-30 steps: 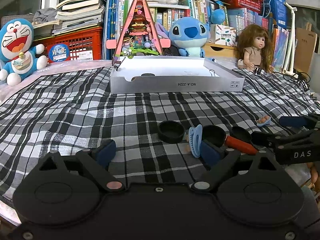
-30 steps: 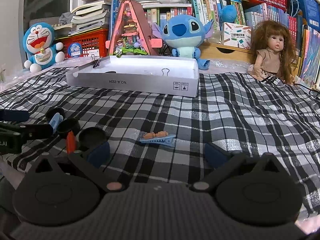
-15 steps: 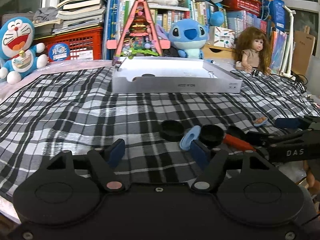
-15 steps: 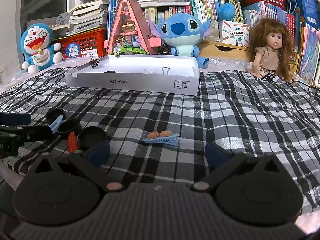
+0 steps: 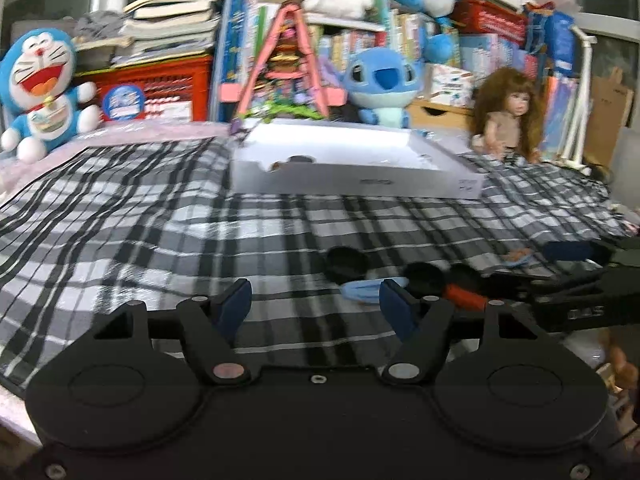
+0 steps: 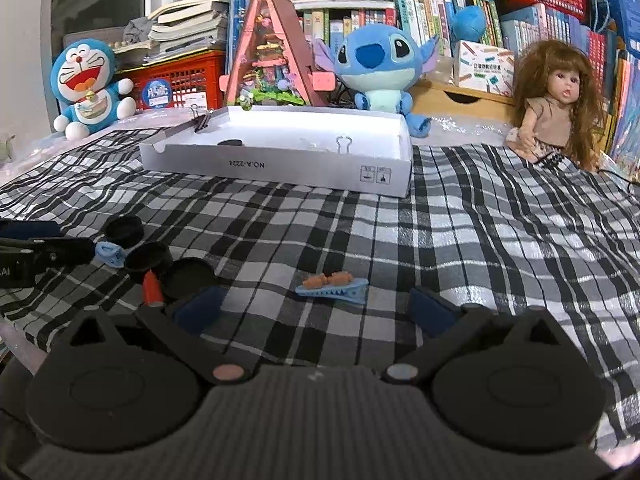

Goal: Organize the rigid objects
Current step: 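Grasp the blue hair clip with the left tool while the right tool grasps the blue-and-orange hair clip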

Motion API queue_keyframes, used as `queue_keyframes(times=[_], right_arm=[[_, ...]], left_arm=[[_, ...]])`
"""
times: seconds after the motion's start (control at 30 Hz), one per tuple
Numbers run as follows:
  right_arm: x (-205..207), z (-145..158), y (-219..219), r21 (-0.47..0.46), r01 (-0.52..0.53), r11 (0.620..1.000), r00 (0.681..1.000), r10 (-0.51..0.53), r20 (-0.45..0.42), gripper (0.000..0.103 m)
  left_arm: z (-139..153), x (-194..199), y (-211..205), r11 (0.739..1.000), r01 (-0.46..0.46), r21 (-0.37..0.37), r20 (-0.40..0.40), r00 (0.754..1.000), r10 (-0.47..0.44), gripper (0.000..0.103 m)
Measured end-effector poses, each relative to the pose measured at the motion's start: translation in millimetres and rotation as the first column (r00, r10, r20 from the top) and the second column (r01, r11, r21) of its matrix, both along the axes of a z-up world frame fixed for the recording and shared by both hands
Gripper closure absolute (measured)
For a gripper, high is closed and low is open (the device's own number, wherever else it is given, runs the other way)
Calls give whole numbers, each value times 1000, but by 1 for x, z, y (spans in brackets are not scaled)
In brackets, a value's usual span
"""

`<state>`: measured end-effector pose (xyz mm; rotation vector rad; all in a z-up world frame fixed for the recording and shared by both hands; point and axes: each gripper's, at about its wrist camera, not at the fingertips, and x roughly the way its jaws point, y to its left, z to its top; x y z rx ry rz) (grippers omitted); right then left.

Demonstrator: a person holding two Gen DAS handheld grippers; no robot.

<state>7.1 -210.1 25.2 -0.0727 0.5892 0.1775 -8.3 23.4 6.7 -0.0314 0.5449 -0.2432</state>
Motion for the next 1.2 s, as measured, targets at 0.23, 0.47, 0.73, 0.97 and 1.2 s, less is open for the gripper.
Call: queue_keyframes(times=[0.23,0.47,0.73,0.97,1.2], right_arm=[[-4,3,11,-88,-23,996,998,29,60,0],[-4,0,5,-34,12,999,998,-10,60,2],[-2,2,-1,-6,54,999,996,-53,65,10],[-3,-3,0,-5,51,999,998,-51,43,33],[-5,1,4,-5,42,999,998,-42,51,59]], left_arm=[[-3,0,-22,999,43,31,19,999,-44,39],[-9,4,-26,1000,27,6,-3,1000,-27,49],[-10,5,-31,1000,24,6,8,1000,-24,67],[-10,3,-35,999,33,19,16,999,-33,68],[-3,6,-34,1000,18,25,13,1000,-19,68]])
